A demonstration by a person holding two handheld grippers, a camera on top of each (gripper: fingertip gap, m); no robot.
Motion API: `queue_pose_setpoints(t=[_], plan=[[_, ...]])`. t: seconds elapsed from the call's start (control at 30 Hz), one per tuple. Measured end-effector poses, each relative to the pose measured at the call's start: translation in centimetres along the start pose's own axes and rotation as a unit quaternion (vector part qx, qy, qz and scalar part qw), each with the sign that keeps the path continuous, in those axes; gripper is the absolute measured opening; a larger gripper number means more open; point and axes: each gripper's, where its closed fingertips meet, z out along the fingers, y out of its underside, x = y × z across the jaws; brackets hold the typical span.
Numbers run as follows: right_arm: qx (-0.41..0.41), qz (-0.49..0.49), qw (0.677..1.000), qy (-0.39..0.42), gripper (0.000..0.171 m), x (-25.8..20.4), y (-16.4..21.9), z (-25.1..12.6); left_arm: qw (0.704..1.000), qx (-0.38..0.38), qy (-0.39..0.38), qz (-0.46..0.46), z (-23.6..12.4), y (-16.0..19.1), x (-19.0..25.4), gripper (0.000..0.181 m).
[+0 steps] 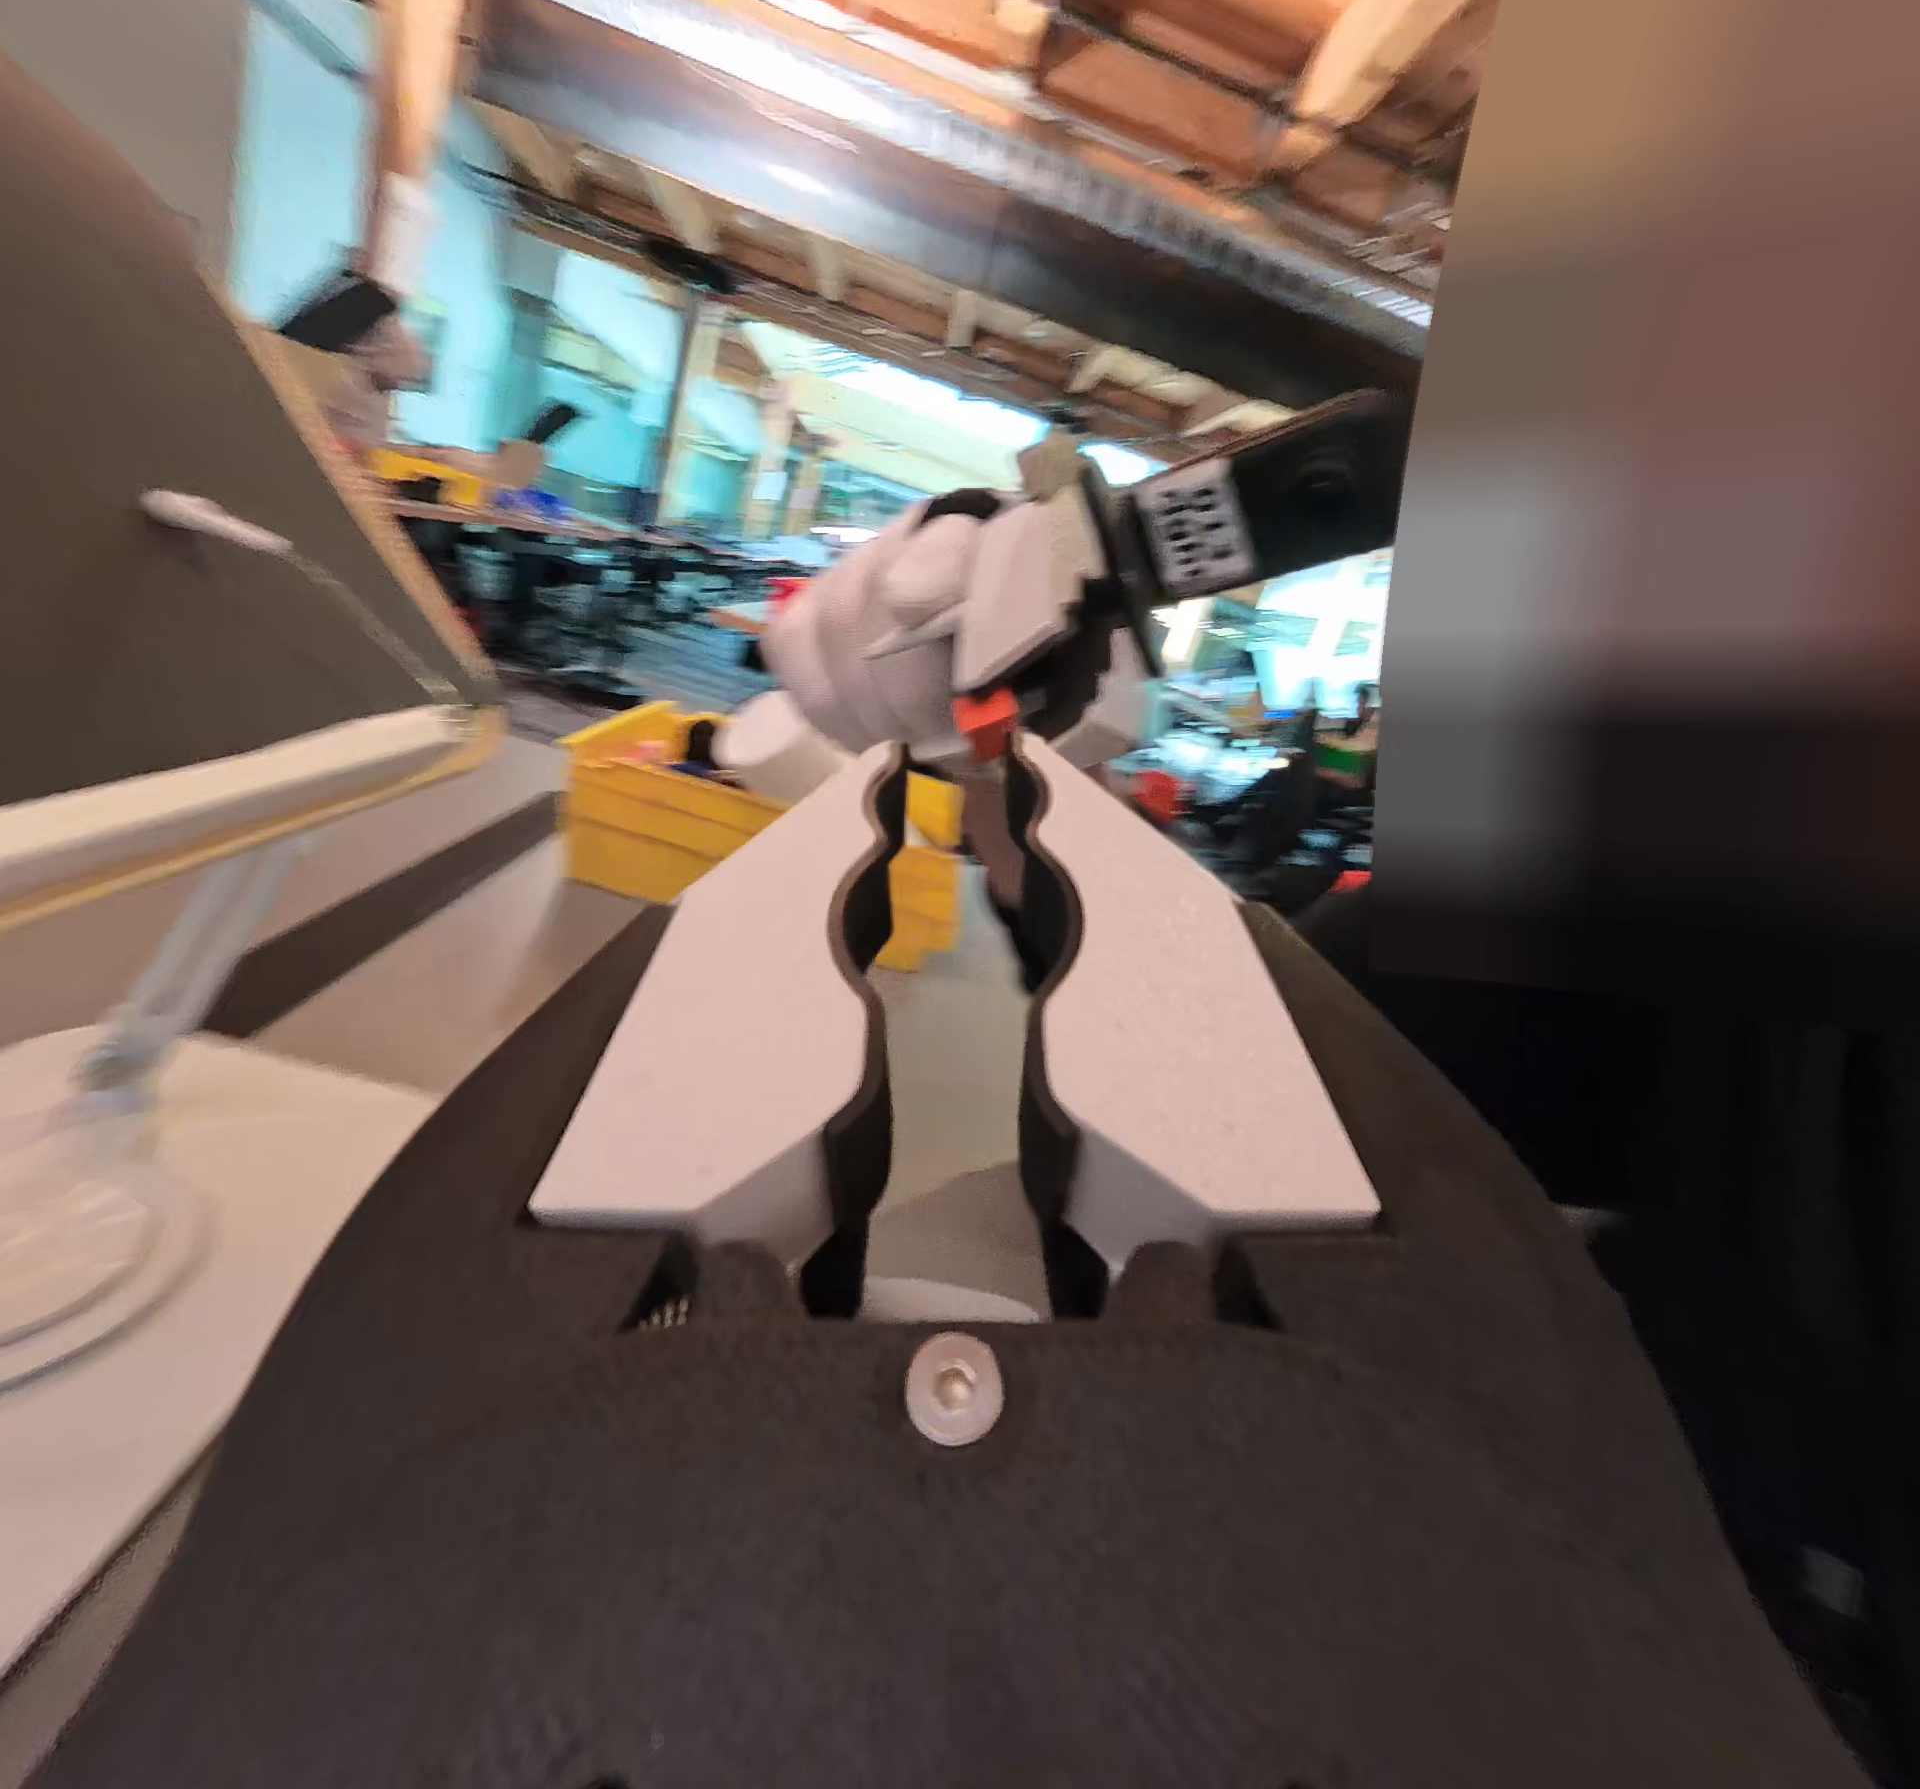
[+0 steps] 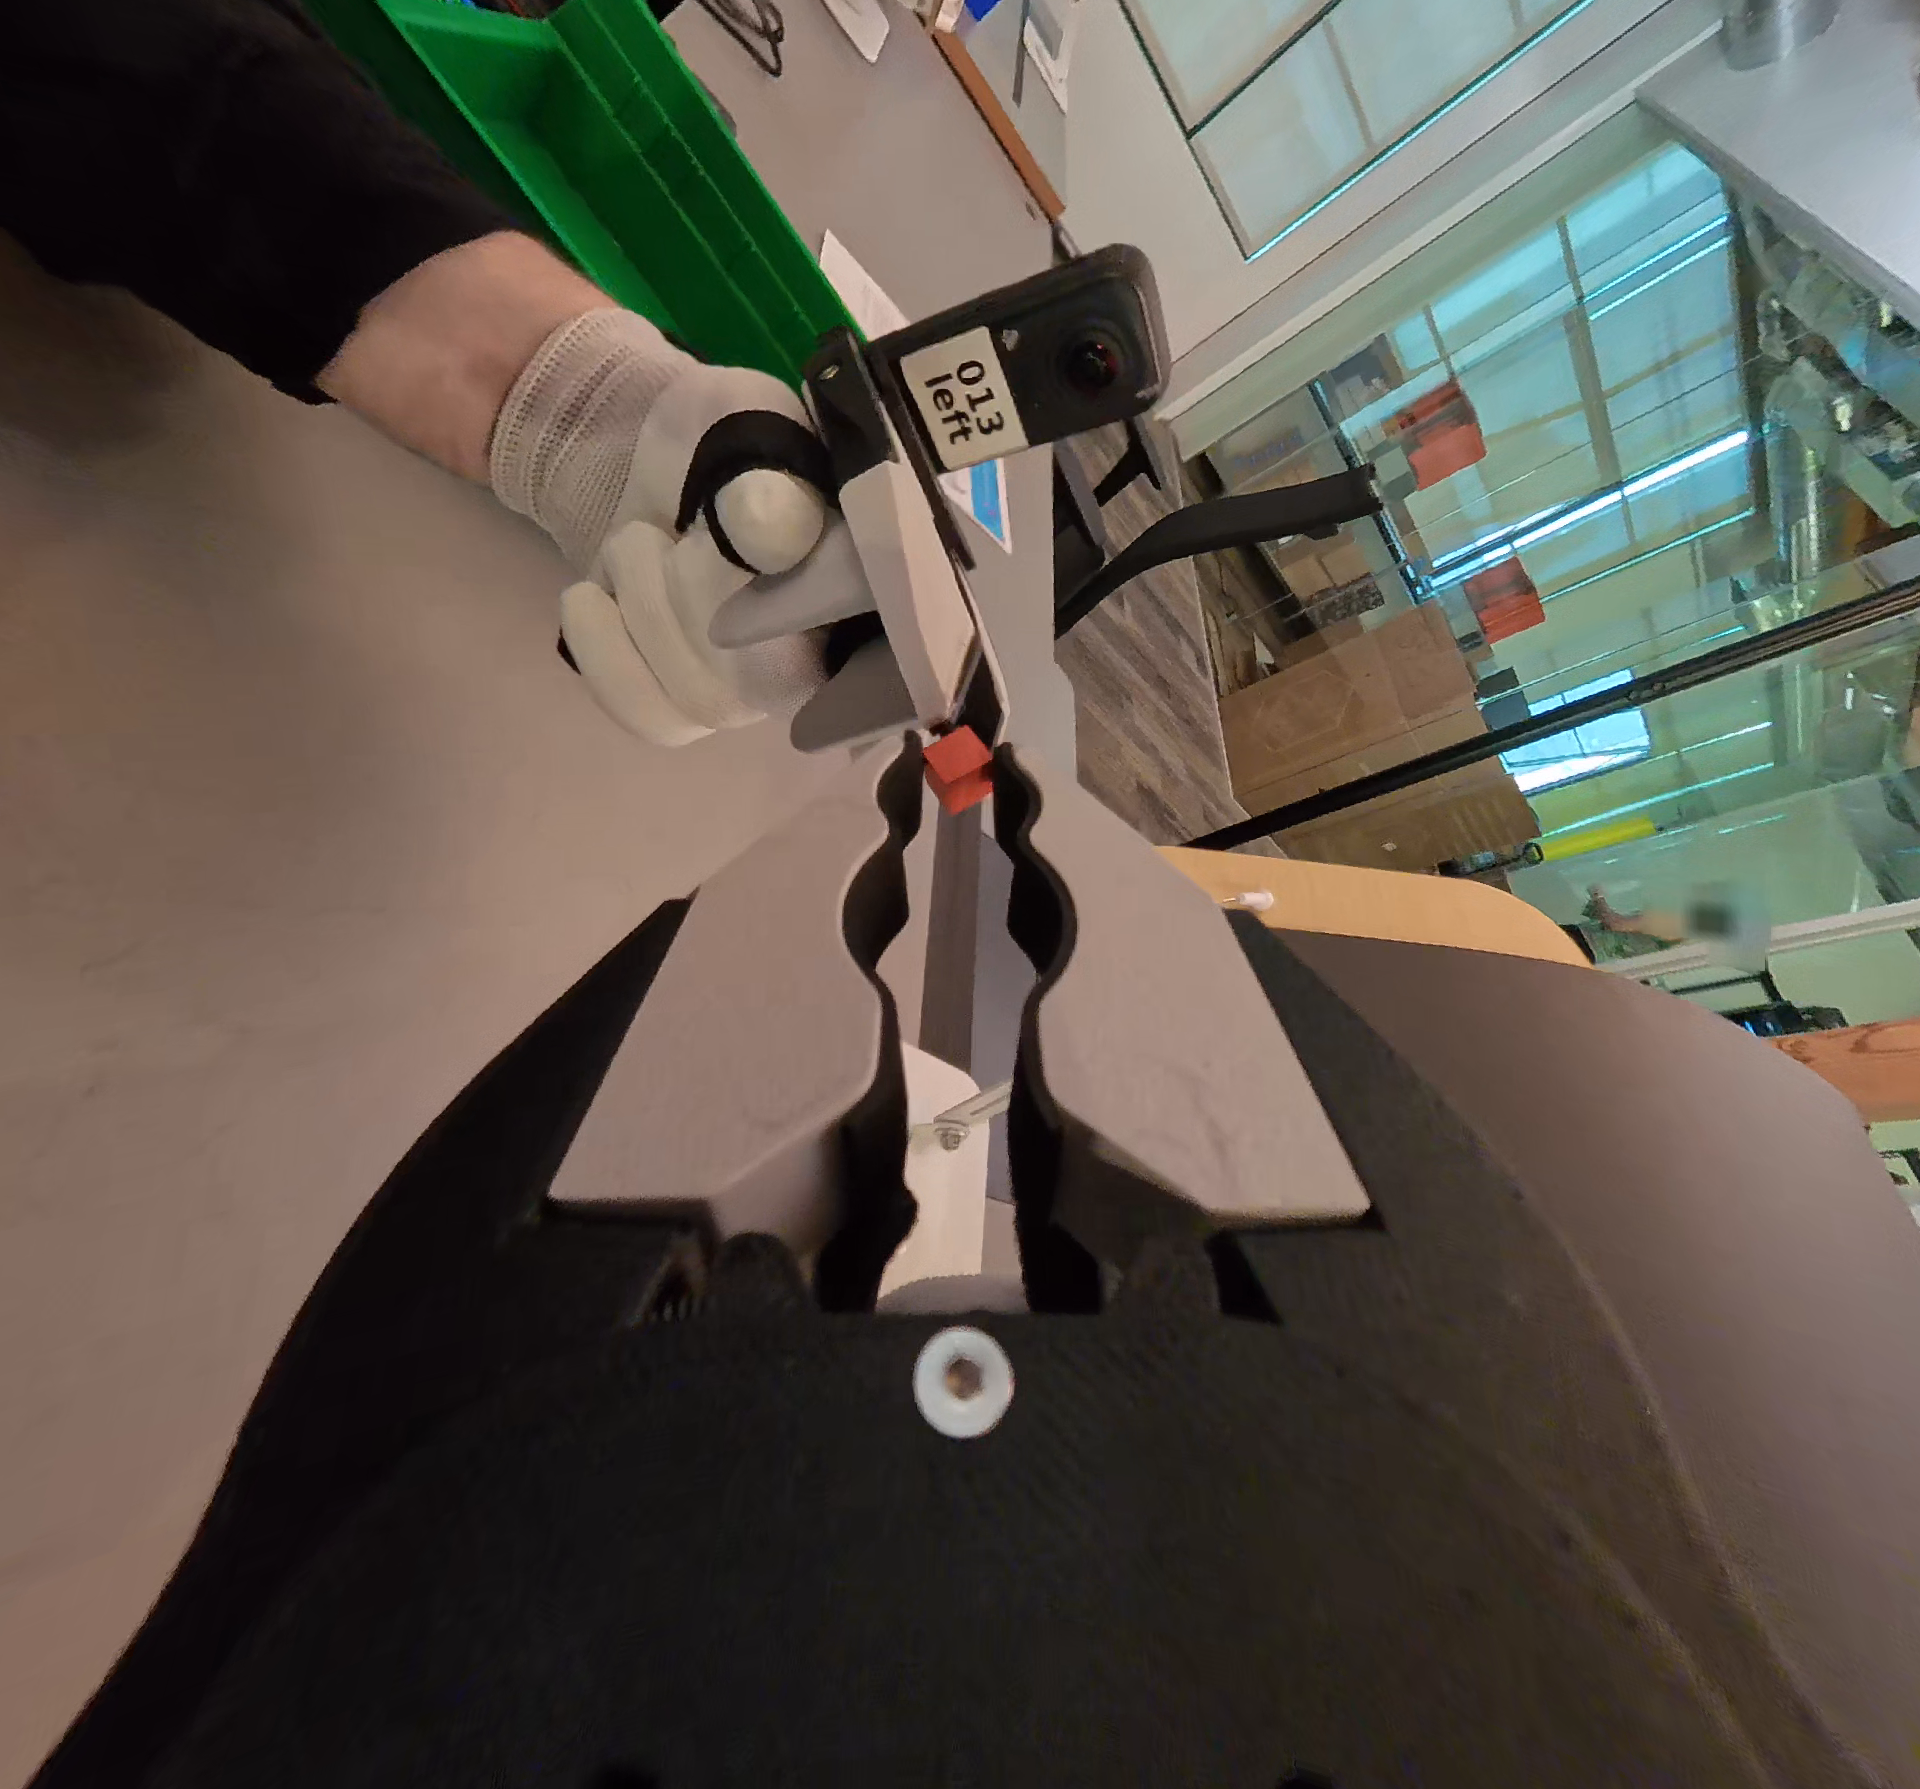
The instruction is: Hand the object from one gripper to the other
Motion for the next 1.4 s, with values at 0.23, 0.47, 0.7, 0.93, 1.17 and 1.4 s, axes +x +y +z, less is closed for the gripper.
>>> queue_pose_setpoints(t=[0.23, 0.47, 0.7, 0.93, 1.17, 1.4], plan=[[-0.018, 0.012, 0.999, 0.023, 0.011, 1.1, 1.2, -0.1, 0.978, -0.013, -0.134, 0.161, -0.6, -1.6, -1.9, 0.026], [0.063, 0.124, 0.990, -0.001, 0.011, 1.7, 1.3, -0.8, 0.853, -0.084, -0.247, 0.451, -0.5, -1.6, -2.1, 0.030], [0.135, 0.264, 0.953, -0.066, 0.011, 1.6, 2.6, -1.4, 0.684, -0.157, -0.318, 0.637, 0.7, -0.5, -2.7, 0.036], [0.207, 0.339, 0.911, -0.114, 0.011, 1.5, 2.0, -1.4, 0.612, -0.160, -0.349, 0.692, 1.3, -0.1, -2.9, 0.033], [0.255, 0.376, 0.877, -0.156, 0.010, 0.9, 1.4, -0.4, 0.573, -0.155, -0.377, 0.711, 1.3, -0.3, -3.2, 0.032], [0.286, 0.403, 0.851, -0.177, 0.010, 0.8, 1.1, 0.1, 0.547, -0.148, -0.382, 0.730, 1.3, -0.4, -2.9, 0.025]])
